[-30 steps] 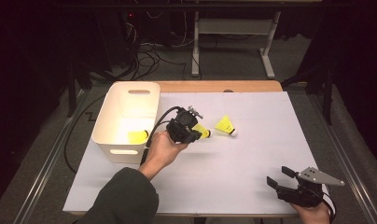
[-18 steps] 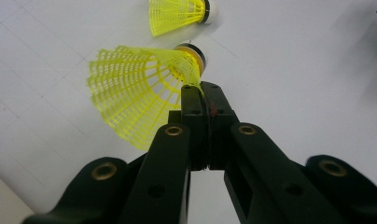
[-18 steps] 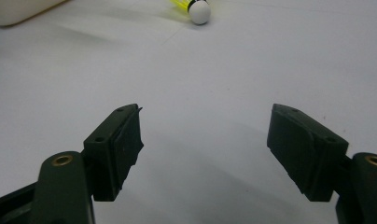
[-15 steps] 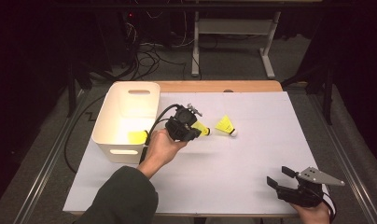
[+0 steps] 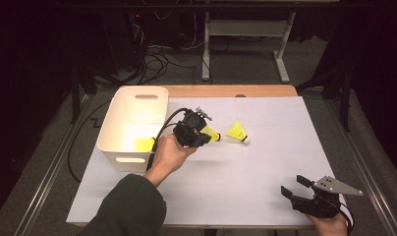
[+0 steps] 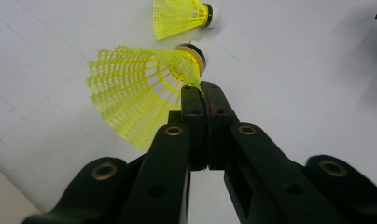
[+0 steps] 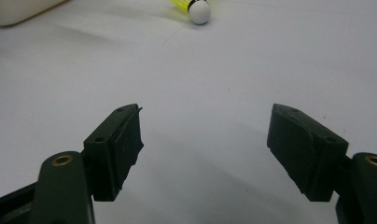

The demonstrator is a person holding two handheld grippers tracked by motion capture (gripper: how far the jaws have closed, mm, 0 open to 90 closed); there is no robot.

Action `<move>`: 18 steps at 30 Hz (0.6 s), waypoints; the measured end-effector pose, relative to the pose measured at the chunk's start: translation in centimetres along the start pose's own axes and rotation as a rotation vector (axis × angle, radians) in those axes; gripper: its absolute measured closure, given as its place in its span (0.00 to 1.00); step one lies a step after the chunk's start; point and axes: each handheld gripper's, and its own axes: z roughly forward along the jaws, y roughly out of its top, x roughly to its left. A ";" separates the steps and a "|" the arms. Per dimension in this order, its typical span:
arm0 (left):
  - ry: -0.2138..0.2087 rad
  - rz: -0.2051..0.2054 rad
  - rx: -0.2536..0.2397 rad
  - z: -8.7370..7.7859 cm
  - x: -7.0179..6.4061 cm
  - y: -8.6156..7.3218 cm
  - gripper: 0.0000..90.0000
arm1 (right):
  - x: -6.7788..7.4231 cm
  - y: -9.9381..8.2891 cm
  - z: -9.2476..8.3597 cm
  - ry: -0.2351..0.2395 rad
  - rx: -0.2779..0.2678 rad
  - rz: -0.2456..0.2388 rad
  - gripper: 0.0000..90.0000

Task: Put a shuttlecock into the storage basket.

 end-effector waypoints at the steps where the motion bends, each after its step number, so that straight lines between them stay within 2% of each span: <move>1: 0.000 0.000 0.000 0.0 0.0 0.0 0.99 | 0.0 0.0 0.0 0.000 0.000 0.000 0.30; 18: 0.001 -0.009 -0.008 -0.4 0.3 0.0 0.99 | 0.0 0.0 0.0 0.000 0.000 0.000 0.30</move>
